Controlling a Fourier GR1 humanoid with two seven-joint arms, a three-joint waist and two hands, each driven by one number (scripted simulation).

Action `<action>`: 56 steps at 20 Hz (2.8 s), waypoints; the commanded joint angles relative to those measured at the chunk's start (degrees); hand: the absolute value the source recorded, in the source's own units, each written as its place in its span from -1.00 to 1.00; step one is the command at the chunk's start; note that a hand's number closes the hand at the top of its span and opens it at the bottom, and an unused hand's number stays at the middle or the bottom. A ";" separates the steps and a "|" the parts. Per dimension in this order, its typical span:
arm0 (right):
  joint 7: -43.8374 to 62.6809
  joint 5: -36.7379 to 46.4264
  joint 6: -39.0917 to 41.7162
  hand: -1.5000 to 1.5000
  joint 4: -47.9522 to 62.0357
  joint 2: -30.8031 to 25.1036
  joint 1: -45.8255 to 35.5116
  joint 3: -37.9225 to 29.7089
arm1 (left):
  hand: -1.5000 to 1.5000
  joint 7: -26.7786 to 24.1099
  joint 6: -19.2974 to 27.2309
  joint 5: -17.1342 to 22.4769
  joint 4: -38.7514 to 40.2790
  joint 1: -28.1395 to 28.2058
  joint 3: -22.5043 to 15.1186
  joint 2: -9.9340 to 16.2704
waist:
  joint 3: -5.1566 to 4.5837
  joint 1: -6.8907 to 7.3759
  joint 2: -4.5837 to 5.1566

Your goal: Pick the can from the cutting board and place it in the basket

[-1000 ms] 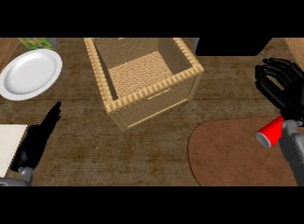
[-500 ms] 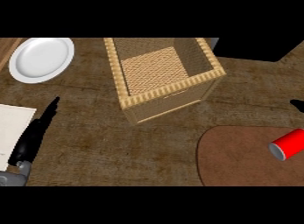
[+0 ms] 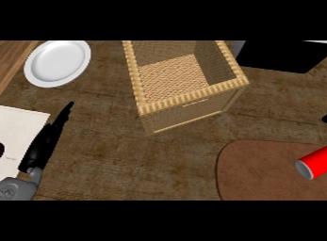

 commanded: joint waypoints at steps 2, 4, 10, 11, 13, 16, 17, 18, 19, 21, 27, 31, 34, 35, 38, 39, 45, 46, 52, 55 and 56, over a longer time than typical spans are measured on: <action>15.67 -5.90 21.14 -1.00 0.86 -0.52 -14.01 0.69 | 0.00 2.08 0.86 -0.83 2.16 -0.74 -0.54 -1.30 | 0.46 -1.36 -0.88; 21.27 -6.62 24.65 -1.00 2.98 0.89 -19.35 1.40 | 0.00 1.80 0.99 -0.93 2.90 -0.80 -0.34 -1.62 | 0.60 -2.31 -0.89; 27.63 -8.74 28.73 -1.00 9.99 2.51 -27.95 3.05 | 0.00 2.41 2.19 -0.68 2.51 1.32 0.91 -1.73 | 0.76 -4.42 -1.34; 27.48 -8.64 28.23 -1.00 11.51 2.90 -28.07 3.42 | 0.00 2.24 1.91 -0.49 2.06 1.18 1.69 -0.86 | 0.81 -4.74 -1.37; 28.05 -8.95 29.61 -1.00 13.15 3.49 -30.35 4.30 | 0.00 2.89 3.10 -1.62 3.84 -1.10 1.33 -2.40 | 0.79 -5.81 -1.30; 26.57 -8.90 27.64 -1.00 16.20 3.99 -30.02 4.46 | 0.00 0.24 2.80 -0.91 3.07 2.92 2.82 -0.90 | 0.88 -6.15 -1.60; 26.80 -8.87 27.86 -1.00 16.58 3.99 -30.70 4.63 | 0.00 0.98 4.11 -1.65 1.83 3.63 1.74 -2.45 | 0.89 -6.39 -1.73; 26.22 -8.34 26.13 -1.00 17.32 5.37 -30.41 5.07 | 0.00 2.86 4.26 -2.43 1.03 2.48 1.20 -2.52 | 0.93 -6.63 -1.69; 26.22 -8.28 25.42 -1.00 17.66 5.95 -29.57 5.36 | 0.00 3.00 1.75 0.01 1.43 3.09 3.14 -0.71 | 0.91 -6.88 -1.79; 26.08 -7.85 24.86 -1.00 18.40 5.86 -30.80 5.20 | 0.00 2.26 3.76 -1.59 3.83 0.97 2.88 -3.03 | 0.89 -7.75 -1.74; 20.77 -5.62 19.88 -1.00 16.52 8.11 -24.25 6.46 | 0.00 -0.11 2.33 -1.24 2.59 4.91 4.30 -1.83 | 0.93 -8.37 -1.97; 21.14 -4.88 17.73 -1.00 15.40 10.84 -22.51 6.34 | 0.00 1.75 2.52 -2.23 0.45 5.14 4.45 -1.84 | 0.96 -8.21 -1.93; 20.30 -4.76 20.41 -1.00 13.80 8.81 -21.25 6.29 | 0.00 1.01 1.38 -1.40 0.22 5.43 5.83 -1.42 | 0.94 -8.51 -2.00; 21.92 -4.87 20.52 -1.00 13.47 9.01 -22.63 5.87 | 0.00 1.97 2.14 -2.50 0.99 4.39 4.93 -2.80 | 0.94 -8.50 -1.95; 21.62 -4.59 20.02 -1.00 13.42 8.47 -21.36 5.64 | 0.00 5.50 2.60 -3.20 -3.24 5.84 4.50 -2.50 | 0.98 -8.08 -1.97; 21.97 -4.57 20.06 -1.00 14.63 9.55 -22.57 5.43 | 0.00 1.52 -0.38 -1.22 -0.84 5.80 6.76 -0.50 | 0.95 -7.75 -1.80; 20.03 -3.84 19.42 -1.00 13.91 10.03 -20.17 4.93 | 0.00 3.17 1.07 -3.53 -3.43 7.72 5.74 -2.36 | 0.98 -7.67 -1.79; 22.52 -4.49 20.60 -1.00 11.89 10.05 -20.51 5.10 | 0.00 2.70 1.89 -4.12 0.07 5.50 6.76 -2.63 | 0.93 -8.38 -1.92; 20.61 -3.36 18.42 -1.00 15.17 11.77 -18.77 4.58 | 0.00 2.19 0.30 -4.14 -1.63 6.80 6.40 -3.49 | 0.96 -7.74 -1.75; 20.19 -3.17 15.59 -1.00 14.22 14.30 -16.46 4.38 | 0.00 4.02 0.20 -4.55 -1.02 4.74 7.10 -3.90 | 0.96 -8.09 -1.78; 18.41 -3.49 17.83 -1.00 15.00 13.27 -15.32 4.16 | 0.00 4.83 -1.27 -3.90 -2.34 4.81 7.08 -3.32 | 0.98 -8.03 -1.77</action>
